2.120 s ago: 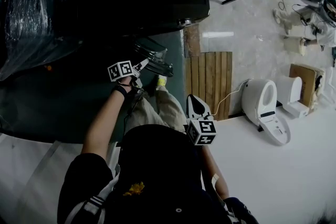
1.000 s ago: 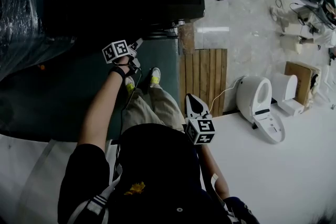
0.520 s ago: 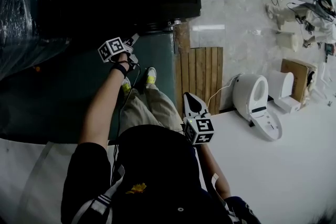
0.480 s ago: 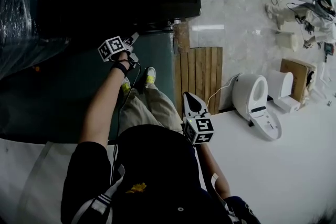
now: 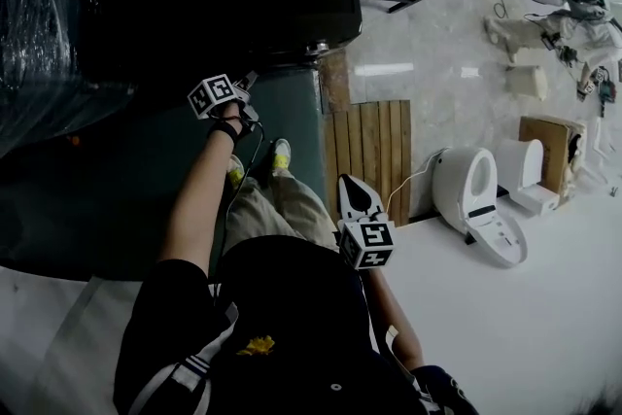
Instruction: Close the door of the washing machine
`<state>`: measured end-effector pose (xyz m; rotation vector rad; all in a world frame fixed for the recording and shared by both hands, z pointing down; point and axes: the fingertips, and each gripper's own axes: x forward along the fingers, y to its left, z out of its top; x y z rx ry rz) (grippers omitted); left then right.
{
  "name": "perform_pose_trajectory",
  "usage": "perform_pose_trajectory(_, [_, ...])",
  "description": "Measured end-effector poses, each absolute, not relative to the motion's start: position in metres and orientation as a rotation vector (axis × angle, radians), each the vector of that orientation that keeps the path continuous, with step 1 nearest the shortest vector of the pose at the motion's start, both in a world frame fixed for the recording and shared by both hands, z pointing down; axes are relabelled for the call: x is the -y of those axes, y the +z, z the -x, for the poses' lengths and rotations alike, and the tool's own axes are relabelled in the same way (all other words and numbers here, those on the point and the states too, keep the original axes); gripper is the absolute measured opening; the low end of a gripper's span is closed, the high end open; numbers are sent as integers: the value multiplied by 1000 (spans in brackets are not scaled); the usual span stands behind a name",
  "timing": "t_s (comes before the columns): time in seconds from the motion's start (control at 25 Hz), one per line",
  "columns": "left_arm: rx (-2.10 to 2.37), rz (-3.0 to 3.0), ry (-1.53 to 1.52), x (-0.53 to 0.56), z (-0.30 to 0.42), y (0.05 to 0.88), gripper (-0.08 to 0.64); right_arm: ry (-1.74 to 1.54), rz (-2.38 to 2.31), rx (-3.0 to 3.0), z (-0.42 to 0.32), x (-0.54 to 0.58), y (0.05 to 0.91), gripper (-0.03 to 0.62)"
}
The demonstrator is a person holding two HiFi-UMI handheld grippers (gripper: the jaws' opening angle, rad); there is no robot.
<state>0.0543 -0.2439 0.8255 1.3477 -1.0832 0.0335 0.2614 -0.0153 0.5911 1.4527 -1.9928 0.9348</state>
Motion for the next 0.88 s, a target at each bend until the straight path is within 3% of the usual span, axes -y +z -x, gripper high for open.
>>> perform_pose_trajectory(0.08, [1104,-1424,103,229,-57,811,50,917,-1464,2023,-260,26,584,28])
perform_pose_trajectory(0.36, [1097,-1639,138,154,-54,723,17,809,-1472,2182,-227,81,543,28])
perform_pose_trajectory(0.88, [1533,-2070,253,133,61,517,17,583,-1370,2431,-135,129,451,28])
